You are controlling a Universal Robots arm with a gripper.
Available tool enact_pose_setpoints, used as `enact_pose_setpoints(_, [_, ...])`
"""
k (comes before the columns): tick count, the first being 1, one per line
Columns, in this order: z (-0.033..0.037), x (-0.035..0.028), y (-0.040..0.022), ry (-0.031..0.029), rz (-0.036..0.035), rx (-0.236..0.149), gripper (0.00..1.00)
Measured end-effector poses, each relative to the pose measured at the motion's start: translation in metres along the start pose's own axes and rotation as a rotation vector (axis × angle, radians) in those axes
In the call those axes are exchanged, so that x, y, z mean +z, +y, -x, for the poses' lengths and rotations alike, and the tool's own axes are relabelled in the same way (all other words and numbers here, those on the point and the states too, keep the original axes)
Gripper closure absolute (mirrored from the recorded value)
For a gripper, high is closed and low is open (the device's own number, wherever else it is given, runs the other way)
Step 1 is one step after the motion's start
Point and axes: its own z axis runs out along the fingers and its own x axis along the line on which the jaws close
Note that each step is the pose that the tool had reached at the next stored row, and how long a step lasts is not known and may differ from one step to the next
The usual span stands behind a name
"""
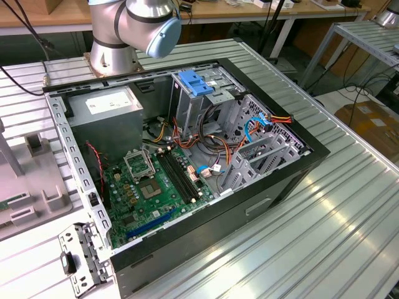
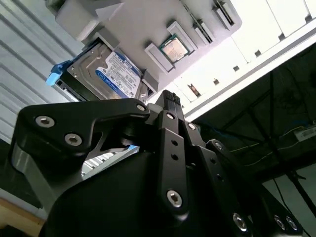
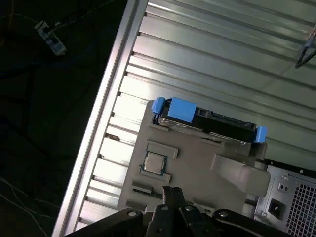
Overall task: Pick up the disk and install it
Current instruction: 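Pick up the disk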
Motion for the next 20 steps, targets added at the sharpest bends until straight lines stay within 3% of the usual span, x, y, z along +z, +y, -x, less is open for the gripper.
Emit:
enact_pose_setpoints(1, [0.0000,0.0000,0.0000,0.0017,0.0010,-0.039,0.89])
enact_pose_setpoints(20, [0.0000,0.0000,0.0000,0.0087,0.0048,-0.199,0.89])
